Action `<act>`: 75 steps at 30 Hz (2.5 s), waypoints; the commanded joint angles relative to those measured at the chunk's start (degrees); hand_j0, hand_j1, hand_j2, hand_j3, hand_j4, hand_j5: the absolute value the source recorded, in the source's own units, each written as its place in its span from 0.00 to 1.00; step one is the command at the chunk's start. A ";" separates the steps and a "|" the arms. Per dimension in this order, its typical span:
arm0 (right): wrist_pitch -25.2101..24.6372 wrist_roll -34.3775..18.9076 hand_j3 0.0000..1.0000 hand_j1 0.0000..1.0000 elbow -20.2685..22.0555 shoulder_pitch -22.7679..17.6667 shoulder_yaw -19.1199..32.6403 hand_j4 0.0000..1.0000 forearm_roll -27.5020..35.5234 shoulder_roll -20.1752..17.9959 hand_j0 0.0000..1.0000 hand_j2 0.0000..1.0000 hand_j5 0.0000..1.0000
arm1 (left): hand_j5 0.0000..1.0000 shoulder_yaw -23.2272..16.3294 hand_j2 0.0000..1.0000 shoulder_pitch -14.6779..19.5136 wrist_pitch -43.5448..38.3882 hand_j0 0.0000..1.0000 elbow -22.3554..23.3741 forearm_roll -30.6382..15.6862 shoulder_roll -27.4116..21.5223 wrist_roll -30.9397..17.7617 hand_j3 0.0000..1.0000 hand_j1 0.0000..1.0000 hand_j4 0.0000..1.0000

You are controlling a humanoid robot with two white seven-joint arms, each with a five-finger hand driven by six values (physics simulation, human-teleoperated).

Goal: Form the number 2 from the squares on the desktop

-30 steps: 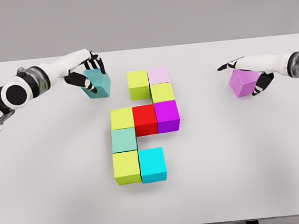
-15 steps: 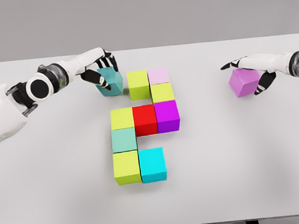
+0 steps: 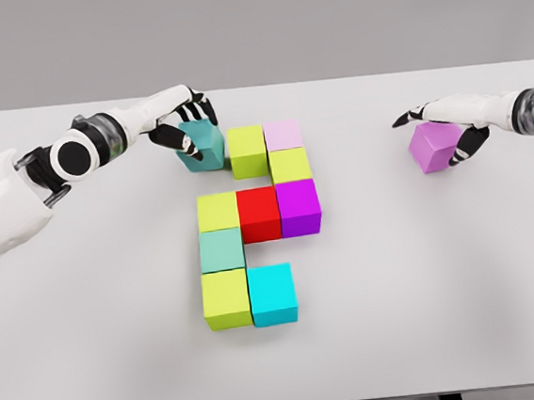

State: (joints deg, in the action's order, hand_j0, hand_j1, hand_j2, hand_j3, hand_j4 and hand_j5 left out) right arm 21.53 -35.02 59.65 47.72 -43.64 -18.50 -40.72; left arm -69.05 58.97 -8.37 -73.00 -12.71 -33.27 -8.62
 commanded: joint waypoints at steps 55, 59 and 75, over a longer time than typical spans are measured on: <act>13.47 0.02 0.49 0.49 29.73 -4.74 -0.31 0.49 6.81 -11.74 0.49 0.49 0.49 | 1.00 -6.80 1.00 3.08 0.02 1.00 -2.58 12.09 -7.69 -16.69 1.00 1.00 1.00; 13.47 0.02 0.49 0.49 36.33 -5.98 -0.31 0.49 6.81 -14.21 0.49 0.49 0.49 | 1.00 -6.80 1.00 3.34 0.11 1.00 -2.41 12.18 -7.25 -17.13 1.00 1.00 1.00; 13.47 0.02 0.49 0.49 41.07 -6.59 -8.74 0.49 6.64 -12.72 0.49 0.49 0.49 | 1.00 -6.80 1.00 3.34 0.20 1.00 -2.32 12.18 -6.11 -17.04 1.00 1.00 1.00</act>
State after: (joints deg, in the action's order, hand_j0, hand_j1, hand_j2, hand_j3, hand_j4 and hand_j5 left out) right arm 35.15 -35.05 100.65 41.22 -50.70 -12.16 -54.25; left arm -75.89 62.23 -8.23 -75.42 -0.53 -39.26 -25.73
